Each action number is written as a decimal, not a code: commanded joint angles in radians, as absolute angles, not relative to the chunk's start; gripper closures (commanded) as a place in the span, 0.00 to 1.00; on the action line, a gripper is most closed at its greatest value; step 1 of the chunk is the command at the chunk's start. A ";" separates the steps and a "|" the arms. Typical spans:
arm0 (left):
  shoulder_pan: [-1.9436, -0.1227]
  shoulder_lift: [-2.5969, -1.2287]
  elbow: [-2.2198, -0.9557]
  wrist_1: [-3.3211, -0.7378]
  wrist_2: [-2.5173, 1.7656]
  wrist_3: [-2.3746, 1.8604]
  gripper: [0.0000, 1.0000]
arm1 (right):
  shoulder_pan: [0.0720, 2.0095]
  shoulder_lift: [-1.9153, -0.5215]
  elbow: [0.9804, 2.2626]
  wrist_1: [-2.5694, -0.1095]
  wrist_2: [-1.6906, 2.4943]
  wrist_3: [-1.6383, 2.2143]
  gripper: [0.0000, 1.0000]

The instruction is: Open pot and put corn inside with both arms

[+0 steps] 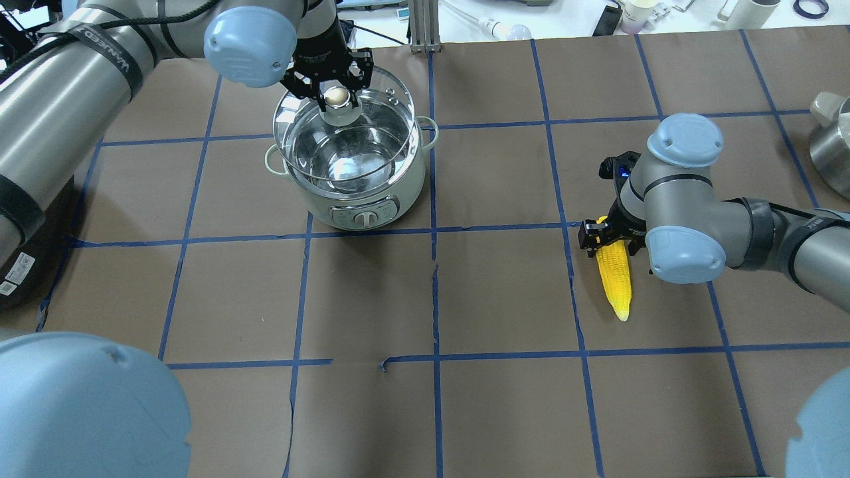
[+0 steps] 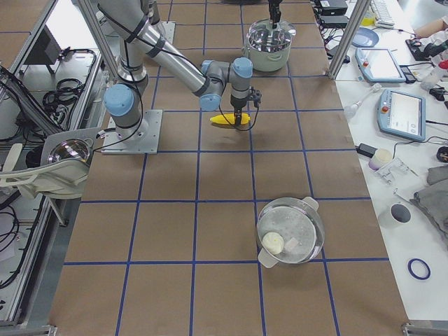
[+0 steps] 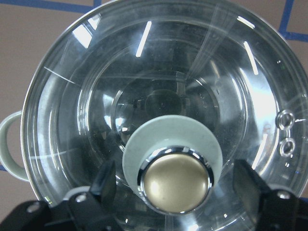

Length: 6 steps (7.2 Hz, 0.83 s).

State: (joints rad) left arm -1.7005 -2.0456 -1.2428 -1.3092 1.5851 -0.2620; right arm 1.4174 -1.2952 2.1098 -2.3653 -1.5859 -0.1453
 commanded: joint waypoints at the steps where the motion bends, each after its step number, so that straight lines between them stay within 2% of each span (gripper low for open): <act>1: -1.568 -2.017 -1.209 -1.379 1.586 -0.064 1.00 | 1.417 -1.296 2.100 -2.364 -1.586 -0.144 0.58; 4: -1.384 -1.991 -1.331 -1.379 1.589 0.326 1.00 | 1.509 -1.316 1.996 -2.318 -1.594 -0.123 0.59; 6: -1.301 -1.973 -1.461 -1.271 1.589 0.419 1.00 | 1.609 -1.309 1.768 -2.145 -1.588 -0.046 0.60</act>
